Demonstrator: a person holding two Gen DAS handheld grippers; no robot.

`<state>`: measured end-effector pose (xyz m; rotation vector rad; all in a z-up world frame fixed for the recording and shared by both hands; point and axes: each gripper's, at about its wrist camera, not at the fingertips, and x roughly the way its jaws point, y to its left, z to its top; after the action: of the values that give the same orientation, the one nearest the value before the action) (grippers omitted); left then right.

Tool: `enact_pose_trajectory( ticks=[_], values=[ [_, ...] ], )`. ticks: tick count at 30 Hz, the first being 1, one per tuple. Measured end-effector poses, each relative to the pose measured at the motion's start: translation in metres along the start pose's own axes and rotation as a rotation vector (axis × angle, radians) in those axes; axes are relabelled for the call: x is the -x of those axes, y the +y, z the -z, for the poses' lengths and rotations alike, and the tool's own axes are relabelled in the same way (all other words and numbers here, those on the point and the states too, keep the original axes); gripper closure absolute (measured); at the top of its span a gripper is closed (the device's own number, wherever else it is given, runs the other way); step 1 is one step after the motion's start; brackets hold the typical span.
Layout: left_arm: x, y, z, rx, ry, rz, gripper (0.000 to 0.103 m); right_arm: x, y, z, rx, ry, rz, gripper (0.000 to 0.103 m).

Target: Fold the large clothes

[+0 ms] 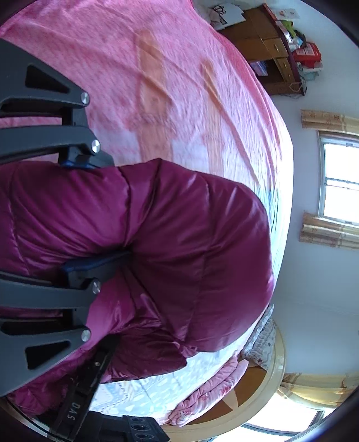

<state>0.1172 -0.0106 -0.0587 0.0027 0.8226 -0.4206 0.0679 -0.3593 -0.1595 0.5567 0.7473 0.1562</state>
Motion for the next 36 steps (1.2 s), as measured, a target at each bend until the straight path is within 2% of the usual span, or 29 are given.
enact_pose_trajectory(
  ticks=[6, 9, 13, 21, 23, 27, 32, 34, 36],
  values=[
    [0.021, 0.036, 0.006, 0.072, -0.001, -0.041, 0.059, -0.021, 0.025, 0.013, -0.037, 0.08, -0.132, 0.057],
    [0.026, 0.05, 0.011, 0.08, -0.006, -0.077, 0.059, -0.035, 0.041, 0.015, -0.024, 0.108, -0.16, 0.058],
    [0.029, 0.067, 0.02, 0.106, -0.001, -0.094, 0.059, -0.055, 0.059, 0.014, 0.019, 0.119, -0.15, 0.058],
    [0.033, 0.077, 0.029, 0.124, -0.003, -0.104, 0.059, -0.054, 0.062, 0.019, 0.033, 0.124, -0.16, 0.058],
    [0.036, 0.082, 0.031, 0.133, -0.001, -0.108, 0.059, -0.057, 0.061, 0.016, 0.035, 0.13, -0.17, 0.058],
    [0.032, 0.091, 0.033, 0.179, 0.002, -0.083, 0.057, -0.045, 0.031, 0.019, 0.052, 0.126, -0.179, 0.058],
    [0.028, 0.099, 0.037, 0.185, 0.007, -0.07, 0.05, -0.043, 0.027, 0.019, 0.101, 0.113, -0.16, 0.058],
    [0.028, 0.099, 0.038, 0.196, 0.005, -0.061, 0.05, -0.043, 0.025, 0.017, 0.099, 0.113, -0.166, 0.058],
    [0.031, 0.099, 0.038, 0.196, -0.003, -0.057, 0.056, -0.043, 0.029, 0.016, 0.103, 0.116, -0.158, 0.058]
  ],
)
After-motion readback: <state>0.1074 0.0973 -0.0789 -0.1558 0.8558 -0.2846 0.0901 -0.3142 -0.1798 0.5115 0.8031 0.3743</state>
